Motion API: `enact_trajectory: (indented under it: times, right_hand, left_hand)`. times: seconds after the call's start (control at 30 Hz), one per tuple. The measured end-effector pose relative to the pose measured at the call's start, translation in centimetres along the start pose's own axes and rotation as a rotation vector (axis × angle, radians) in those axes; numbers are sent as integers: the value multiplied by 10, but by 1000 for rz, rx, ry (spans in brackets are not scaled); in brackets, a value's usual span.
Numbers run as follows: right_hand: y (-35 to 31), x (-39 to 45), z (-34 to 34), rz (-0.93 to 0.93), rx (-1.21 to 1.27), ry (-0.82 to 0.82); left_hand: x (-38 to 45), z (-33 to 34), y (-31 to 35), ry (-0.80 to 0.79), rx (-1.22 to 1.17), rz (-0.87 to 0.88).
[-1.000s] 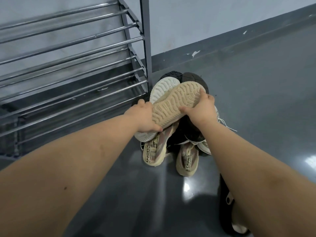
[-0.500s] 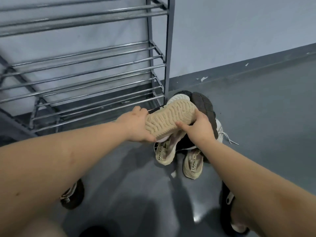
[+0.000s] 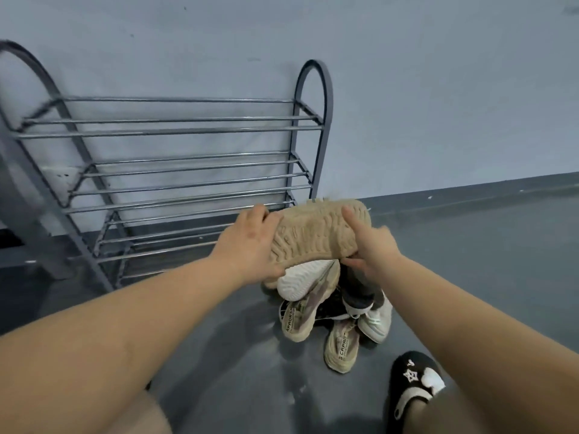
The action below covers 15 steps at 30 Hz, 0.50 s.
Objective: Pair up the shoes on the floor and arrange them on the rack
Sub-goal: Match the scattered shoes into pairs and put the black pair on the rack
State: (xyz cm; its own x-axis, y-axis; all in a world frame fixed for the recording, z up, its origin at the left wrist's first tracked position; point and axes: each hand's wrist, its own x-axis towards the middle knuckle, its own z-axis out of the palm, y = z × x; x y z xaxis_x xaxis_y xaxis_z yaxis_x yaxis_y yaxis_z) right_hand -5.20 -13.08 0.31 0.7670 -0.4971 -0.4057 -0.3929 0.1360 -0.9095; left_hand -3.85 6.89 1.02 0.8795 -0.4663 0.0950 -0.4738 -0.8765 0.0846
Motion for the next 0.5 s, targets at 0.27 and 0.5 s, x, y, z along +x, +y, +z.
enact_trajectory:
  times: [0.27, 0.5]
  right_hand:
    - [7, 7, -16, 248, 265, -67]
    - [12, 5, -26, 330, 155, -109]
  left_hand:
    - [-1, 13, 11, 148, 85, 152]
    - [9, 19, 6, 160, -48, 279]
